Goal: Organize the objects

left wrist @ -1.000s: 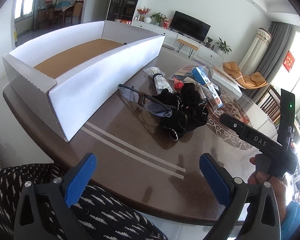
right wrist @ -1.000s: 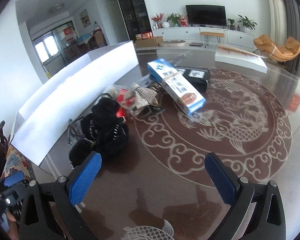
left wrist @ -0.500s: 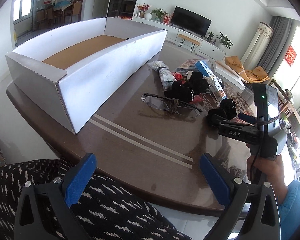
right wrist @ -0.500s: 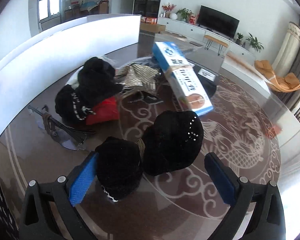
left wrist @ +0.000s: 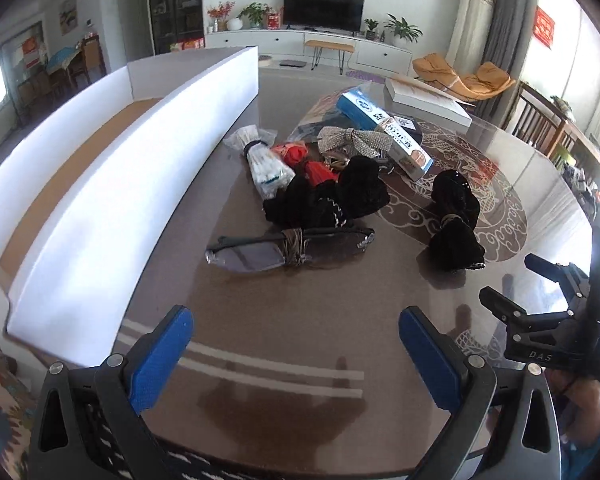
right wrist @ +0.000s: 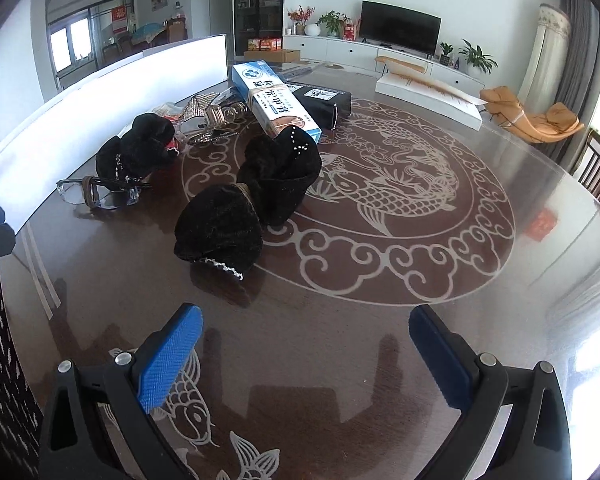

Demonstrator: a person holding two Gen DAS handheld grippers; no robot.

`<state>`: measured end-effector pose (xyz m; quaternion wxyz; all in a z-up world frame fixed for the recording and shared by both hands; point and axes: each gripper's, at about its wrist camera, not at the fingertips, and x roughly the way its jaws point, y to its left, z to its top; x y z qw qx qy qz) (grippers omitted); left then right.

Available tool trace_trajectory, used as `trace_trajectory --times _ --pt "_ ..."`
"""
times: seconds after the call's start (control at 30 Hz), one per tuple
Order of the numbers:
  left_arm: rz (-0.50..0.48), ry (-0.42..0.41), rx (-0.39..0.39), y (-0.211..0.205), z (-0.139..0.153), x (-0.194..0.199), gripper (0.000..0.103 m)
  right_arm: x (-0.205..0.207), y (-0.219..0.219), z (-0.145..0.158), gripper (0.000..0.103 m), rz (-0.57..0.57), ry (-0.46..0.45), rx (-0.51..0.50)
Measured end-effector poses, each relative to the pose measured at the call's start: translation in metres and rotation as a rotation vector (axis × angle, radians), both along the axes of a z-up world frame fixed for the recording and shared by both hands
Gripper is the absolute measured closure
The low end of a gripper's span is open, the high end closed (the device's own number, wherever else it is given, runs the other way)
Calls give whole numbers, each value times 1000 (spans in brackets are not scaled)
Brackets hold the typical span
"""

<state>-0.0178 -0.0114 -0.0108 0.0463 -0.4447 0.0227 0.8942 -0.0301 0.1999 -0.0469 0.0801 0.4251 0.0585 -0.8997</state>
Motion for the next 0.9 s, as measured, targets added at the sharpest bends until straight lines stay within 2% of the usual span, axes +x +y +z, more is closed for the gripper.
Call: trace_trajectory --times 0.07,0.13,0.2,0.33,0.4,0.53,0.63,0.8,0.9 --pt "-71 20 -89 4 -1 -24 0 -1 4 -2 0 -15 -22 -18" --pt "-104 1 -126 3 -8 -49 0 -3 9 -4 0 -42 -39 -36" --pt "-129 -42 -96 -2 -19 -70 0 -4 14 -4 0 -69 -41 -48" --pt "-219 -184 43 -5 -42 -83 0 -4 19 -4 0 -83 -38 -57" --pt "-280 -171 6 3 -41 -71 0 -5 18 -4 0 -84 -43 -51" --pt "-424 -200 16 18 -35 -44 0 -8 14 -7 0 -80 -60 -32" --pt "-407 -165 -33 24 -30 -40 0 -8 13 -8 0 -77 -64 -26" --pt "-335 -143 -133 32 -36 -61 0 -9 12 -9 0 -77 -65 -23" --pt "-308 -156 -141 34 -44 -68 0 -9 12 -9 0 -77 -64 -28"
